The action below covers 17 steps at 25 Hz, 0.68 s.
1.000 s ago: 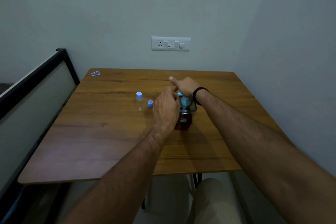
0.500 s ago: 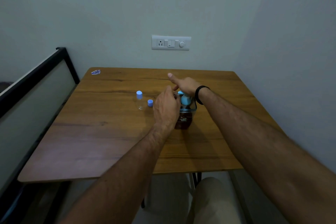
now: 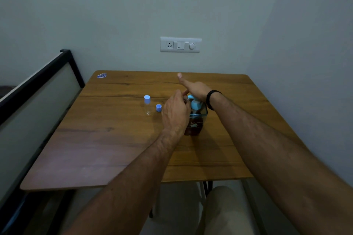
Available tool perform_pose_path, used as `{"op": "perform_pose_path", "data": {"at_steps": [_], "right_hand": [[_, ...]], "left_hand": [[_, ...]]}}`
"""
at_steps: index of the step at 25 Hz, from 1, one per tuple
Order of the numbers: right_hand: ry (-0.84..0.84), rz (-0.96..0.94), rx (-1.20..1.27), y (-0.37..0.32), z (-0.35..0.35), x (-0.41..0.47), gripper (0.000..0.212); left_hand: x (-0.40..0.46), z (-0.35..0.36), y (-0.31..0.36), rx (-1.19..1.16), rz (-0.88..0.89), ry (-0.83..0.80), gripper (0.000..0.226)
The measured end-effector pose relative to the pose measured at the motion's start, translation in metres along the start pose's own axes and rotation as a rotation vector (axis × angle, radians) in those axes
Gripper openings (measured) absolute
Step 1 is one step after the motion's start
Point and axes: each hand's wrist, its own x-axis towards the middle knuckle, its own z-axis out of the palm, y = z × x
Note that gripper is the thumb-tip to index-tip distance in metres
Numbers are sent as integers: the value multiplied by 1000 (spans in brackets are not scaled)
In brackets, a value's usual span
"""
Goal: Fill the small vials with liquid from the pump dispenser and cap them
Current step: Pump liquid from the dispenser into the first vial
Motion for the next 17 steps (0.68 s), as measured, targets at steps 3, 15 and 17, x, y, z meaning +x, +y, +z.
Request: {"op": "perform_pose_path", "data": {"at_steps": [3,15,17], "right_hand": [[114,-67,-81,1,6,5,66],[-14,8,25,0,-2,-3,93],[-29,16,60,1,-2,-4,94]], "left_hand": [[-1,-1,1,3,-6,11,12],[-1,-1,1,-17,2,1,13],[-1,-2,2,-7,5,-1,11]]}}
